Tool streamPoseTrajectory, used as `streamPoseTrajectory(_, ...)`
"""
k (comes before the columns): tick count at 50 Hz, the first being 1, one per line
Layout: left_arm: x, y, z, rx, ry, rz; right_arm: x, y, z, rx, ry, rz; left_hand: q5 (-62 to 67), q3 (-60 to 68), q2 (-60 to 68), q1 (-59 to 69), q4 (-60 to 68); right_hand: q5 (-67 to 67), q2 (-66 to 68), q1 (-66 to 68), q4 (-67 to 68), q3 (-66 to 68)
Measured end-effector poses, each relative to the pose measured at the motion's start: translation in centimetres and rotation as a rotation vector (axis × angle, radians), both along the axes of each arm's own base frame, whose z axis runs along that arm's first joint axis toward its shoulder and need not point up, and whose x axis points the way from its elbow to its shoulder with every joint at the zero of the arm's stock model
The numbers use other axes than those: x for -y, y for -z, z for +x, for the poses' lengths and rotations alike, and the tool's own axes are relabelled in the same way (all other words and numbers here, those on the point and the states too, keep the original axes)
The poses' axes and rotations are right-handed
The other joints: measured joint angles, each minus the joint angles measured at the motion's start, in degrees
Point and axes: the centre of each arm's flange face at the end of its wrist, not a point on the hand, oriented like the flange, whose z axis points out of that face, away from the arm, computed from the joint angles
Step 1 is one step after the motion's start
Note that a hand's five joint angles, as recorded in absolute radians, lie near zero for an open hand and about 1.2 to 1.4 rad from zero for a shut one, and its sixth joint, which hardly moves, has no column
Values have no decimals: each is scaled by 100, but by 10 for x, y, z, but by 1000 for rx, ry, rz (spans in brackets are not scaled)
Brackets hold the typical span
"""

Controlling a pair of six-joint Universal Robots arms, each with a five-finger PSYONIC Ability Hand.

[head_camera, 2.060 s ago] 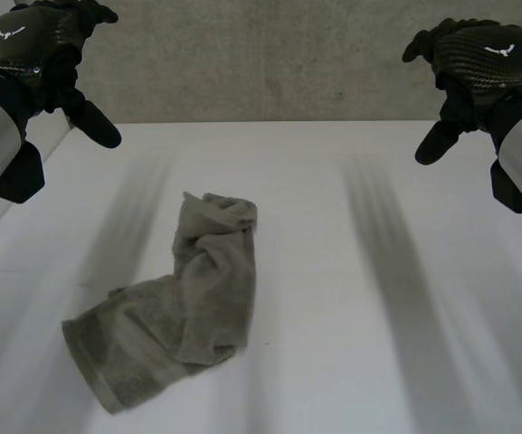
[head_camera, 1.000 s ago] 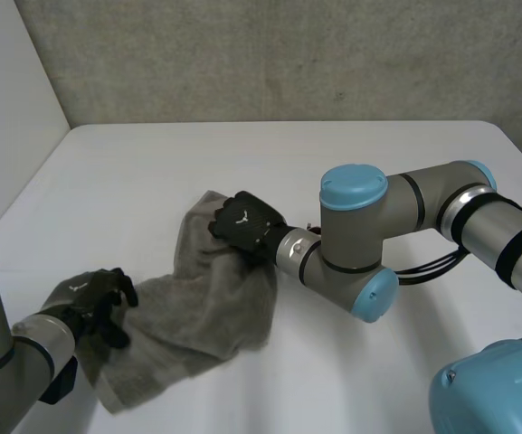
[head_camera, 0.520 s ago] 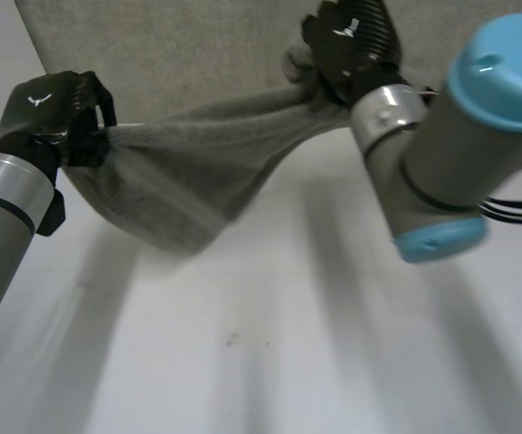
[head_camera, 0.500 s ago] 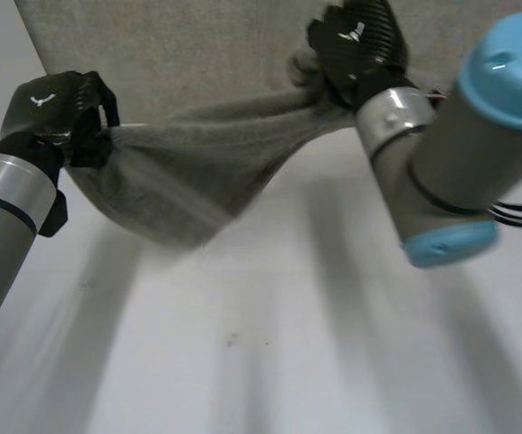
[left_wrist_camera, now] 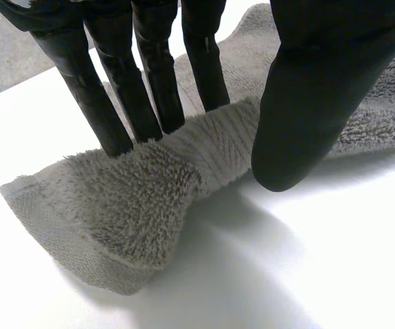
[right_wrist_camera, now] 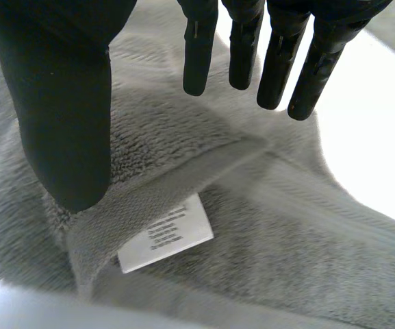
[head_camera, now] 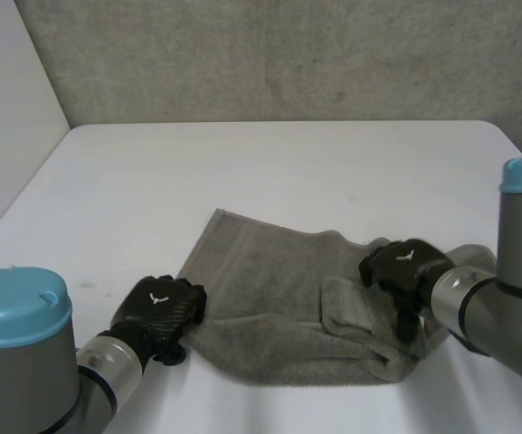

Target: Fold the towel.

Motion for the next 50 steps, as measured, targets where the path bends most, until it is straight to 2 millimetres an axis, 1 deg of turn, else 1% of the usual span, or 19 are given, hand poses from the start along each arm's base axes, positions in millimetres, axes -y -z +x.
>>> streamPoseTrajectory(2, 0, -7, 0, -4, 4, -16, 6, -6, -3, 43, 37, -26, -331, -353, -352, -349, -327, 0, 0, 0, 0, 0)
streamPoseTrajectory(5, -1, -23, 0, -27, 5, -58, 13, -21, -8, 119, 90, -78, -673, -678, -672, -660, -671, 0, 0, 0, 0, 0)
streamPoseTrajectory(8, -1, -36, 0, -51, 5, -98, 16, -31, -10, 174, 117, -105, -767, -769, -772, -737, -765, 0, 0, 0, 0, 0)
streamPoseTrajectory(9, -1, -44, 1, -67, 4, -124, 16, -35, -11, 206, 125, -112, -804, -804, -803, -779, -803, 0, 0, 0, 0, 0)
streamPoseTrajectory(11, 0, -48, 1, -73, 3, -134, 16, -36, -11, 218, 127, -112, -827, -829, -829, -793, -823, 0, 0, 0, 0, 0)
streamPoseTrajectory(12, 2, -54, 0, -87, 0, -158, 15, -38, -11, 233, 129, -111, -861, -851, -858, -826, -857, 0, 0, 0, 0, 0)
streamPoseTrajectory(16, 7, -59, 0, -97, -6, -176, 12, -40, -9, 282, 124, -92, -944, -940, -948, -923, -941, 0, 0, 0, 0, 0)
streamPoseTrajectory(18, 12, -58, 0, -94, -13, -173, 11, -40, -8, 289, 119, -84, -963, -954, -963, -933, -957, 0, 0, 0, 0, 0)
streamPoseTrajectory(22, 32, -44, 1, -60, -49, -118, 7, -36, -6, 283, 110, -65, -971, -963, -972, -934, -964, 0, 0, 0, 0, 0)
streamPoseTrajectory(23, 32, -44, 1, -60, -49, -118, 7, -36, -6, 283, 110, -65, -971, -963, -972, -934, -964, 0, 0, 0, 0, 0)
streamPoseTrajectory(26, 49, -27, 7, -14, -89, -42, 5, -31, -6, 270, 109, -56, -930, -934, -927, -918, -915, 0, 0, 0, 0, 0)
streamPoseTrajectory(34, 74, -1, 16, 65, -141, 72, 3, -24, -7, 253, 108, -42, -869, -871, -865, -870, -851, 0, 0, 0, 0, 0)
streamPoseTrajectory(38, 79, 5, 19, 88, -149, 89, 4, -21, -6, 249, 109, -37, -647, -642, -603, -611, -627, 0, 0, 0, 0, 0)
streamPoseTrajectory(45, 76, 9, 21, 110, -137, 94, 9, -15, -6, 233, 102, -44, 1060, 1071, 1078, 1141, 1086, 0, 0, 0, 0, 0)
streamPoseTrajectory(49, 72, 5, 19, 105, -128, 83, 11, -13, -5, 219, 93, -52, 1246, 1258, 1253, 1240, 1274, 0, 0, 0, 0, 0)
streamPoseTrajectory(50, 71, 3, 19, 103, -126, 78, 12, -12, -5, 215, 90, -56, 1015, 931, 934, 960, 940, 0, 0, 0, 0, 0)
